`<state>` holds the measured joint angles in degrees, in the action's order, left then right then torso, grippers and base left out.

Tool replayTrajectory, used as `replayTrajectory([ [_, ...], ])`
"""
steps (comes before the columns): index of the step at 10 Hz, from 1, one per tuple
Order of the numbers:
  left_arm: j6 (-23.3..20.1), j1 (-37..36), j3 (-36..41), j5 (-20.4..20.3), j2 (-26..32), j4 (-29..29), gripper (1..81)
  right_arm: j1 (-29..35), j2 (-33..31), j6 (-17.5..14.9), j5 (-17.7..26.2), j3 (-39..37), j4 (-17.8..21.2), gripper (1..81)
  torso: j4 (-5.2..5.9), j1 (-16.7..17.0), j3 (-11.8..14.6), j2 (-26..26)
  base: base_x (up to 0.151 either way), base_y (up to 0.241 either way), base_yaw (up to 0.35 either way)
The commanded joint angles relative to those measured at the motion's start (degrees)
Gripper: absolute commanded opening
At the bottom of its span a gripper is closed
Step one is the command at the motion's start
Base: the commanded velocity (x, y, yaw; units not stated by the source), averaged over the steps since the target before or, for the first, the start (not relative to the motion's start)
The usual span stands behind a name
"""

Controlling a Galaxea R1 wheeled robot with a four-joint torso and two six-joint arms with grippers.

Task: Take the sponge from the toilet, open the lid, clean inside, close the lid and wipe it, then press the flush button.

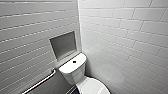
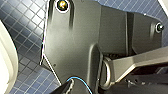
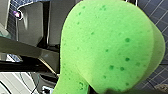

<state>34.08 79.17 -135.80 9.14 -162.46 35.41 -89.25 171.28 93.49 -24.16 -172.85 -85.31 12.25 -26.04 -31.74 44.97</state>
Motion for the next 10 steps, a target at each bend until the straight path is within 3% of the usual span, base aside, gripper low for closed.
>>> replayTrajectory([
  [1, -0.4, -1.5, -2.3, 3.3, -0.8, 0.4, 81.1, 0.2, -0.2, -0.1, 1.7, -0.1, -1.3, 1.0, 0.0, 3.5, 5.3, -5.4, 0.0, 0.0, 0.0],
  [4, -0.4, -1.5, -2.3, 3.3, -1.1, 0.4, 81.1, 0.2, -0.1, -0.1, 1.7, -0.1, -1.4, 1.0, 0.0, 7.5, 11.6, -11.5, 0.0, 0.0, 0.0],
  [5, -0.4, -1.5, -2.3, 3.3, -1.1, 0.4, 81.1, 0.2, -0.1, -0.1, 1.7, -0.1, -1.4, 1.0, 0.0, 8.8, 7.9, -13.4, 0.0, 0.0, 0.0],
  [7, -0.4, -1.5, -2.3, 3.3, -1.0, 0.4, 81.1, 0.4, 0.1, -0.1, 2.5, 0.0, -1.4, 1.0, 0.0, 11.4, 12.0, -17.3, 0.0, 0.0, 0.0],
  [10, -0.5, -1.5, -2.3, 3.3, -1.0, 0.4, 81.1, 0.5, 0.1, -0.1, 2.5, 0.0, -1.4, 1.0, 0.0, 14.8, 13.4, -22.4, 0.0, 0.0, 0.0],
])
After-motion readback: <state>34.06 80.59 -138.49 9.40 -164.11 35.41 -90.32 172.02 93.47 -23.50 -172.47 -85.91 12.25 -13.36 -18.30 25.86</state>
